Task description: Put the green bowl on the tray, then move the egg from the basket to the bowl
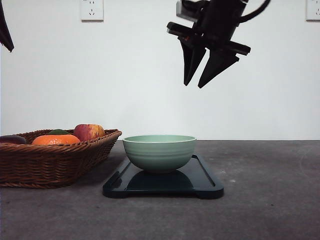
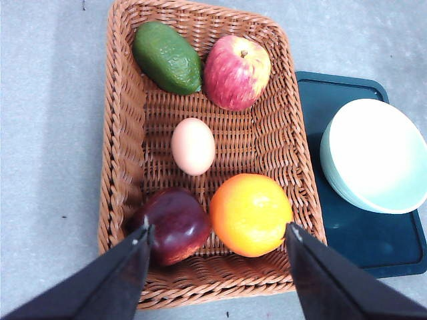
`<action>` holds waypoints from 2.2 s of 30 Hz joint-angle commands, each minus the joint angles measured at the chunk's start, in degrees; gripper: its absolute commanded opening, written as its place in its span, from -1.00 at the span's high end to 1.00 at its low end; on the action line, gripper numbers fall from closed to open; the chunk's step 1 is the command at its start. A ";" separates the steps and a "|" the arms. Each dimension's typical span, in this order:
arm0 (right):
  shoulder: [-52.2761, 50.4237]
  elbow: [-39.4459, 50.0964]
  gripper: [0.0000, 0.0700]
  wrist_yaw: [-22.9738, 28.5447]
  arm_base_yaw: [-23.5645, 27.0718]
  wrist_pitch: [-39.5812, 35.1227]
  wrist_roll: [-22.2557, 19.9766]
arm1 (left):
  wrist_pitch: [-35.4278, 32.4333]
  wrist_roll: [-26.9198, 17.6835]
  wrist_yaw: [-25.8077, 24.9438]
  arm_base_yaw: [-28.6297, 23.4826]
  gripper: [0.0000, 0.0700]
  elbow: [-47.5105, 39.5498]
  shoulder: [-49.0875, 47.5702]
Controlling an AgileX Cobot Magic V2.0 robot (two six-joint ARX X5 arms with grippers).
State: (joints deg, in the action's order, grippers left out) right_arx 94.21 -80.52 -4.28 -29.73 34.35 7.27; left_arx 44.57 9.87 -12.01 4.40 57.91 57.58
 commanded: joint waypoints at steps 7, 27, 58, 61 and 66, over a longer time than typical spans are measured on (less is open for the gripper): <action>-15.64 22.15 0.39 1.58 -1.01 -12.75 -2.30 | -0.33 -0.61 -0.26 0.13 -0.12 1.31 0.22; -46.24 37.18 0.39 6.21 1.09 1.70 -1.64 | 1.22 -1.17 0.55 6.73 -0.12 3.87 6.91; -47.88 37.17 0.39 5.86 1.09 1.73 0.30 | -1.83 -5.84 11.00 8.90 -0.27 21.42 45.54; -47.88 37.17 0.39 5.86 1.09 1.73 0.90 | -2.06 -5.77 11.02 8.90 -0.27 21.42 46.54; -47.88 37.17 0.39 5.86 1.09 1.73 1.14 | -2.18 -5.75 11.02 8.90 -0.26 21.42 48.05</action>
State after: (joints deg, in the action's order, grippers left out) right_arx 46.11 -42.92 1.57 -28.34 36.49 7.71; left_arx 42.87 4.45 -1.34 13.15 77.95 104.17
